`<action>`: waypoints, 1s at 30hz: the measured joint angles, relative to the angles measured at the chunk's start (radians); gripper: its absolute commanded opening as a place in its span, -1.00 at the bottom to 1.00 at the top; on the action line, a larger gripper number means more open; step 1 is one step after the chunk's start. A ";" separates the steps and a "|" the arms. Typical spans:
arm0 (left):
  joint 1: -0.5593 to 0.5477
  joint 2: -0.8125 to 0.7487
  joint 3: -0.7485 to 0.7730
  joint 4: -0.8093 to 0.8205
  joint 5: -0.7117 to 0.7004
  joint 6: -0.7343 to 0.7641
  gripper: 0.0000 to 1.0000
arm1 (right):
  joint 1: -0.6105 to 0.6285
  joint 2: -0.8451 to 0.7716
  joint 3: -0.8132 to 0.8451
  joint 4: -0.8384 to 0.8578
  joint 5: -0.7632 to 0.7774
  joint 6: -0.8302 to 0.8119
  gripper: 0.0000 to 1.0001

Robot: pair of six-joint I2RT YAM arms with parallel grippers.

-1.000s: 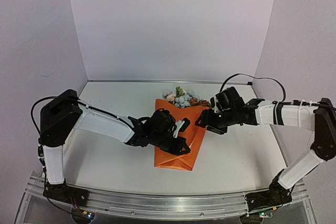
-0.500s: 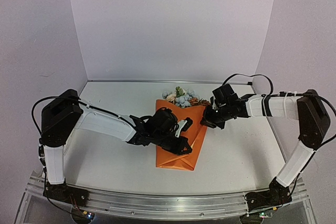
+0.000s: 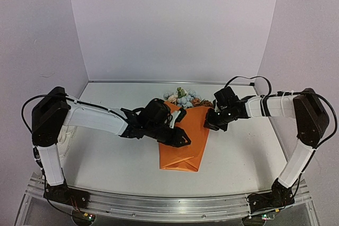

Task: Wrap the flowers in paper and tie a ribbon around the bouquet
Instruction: Fold the 2/3-folded wrapping paper at the center of the board, then press the fold line on the folded bouquet.

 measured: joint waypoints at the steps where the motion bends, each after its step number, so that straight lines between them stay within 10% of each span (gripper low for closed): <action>1: 0.029 -0.026 -0.019 0.006 0.002 -0.013 -0.52 | 0.000 0.000 0.000 0.002 0.002 -0.001 -1.00; 9: 0.211 -0.061 -0.061 0.028 0.027 -0.082 -0.78 | 0.000 0.026 -0.018 0.031 0.021 0.008 -1.00; 30: 0.234 0.183 0.006 0.096 0.185 -0.152 -0.85 | 0.000 0.044 -0.060 0.047 0.102 0.018 -0.84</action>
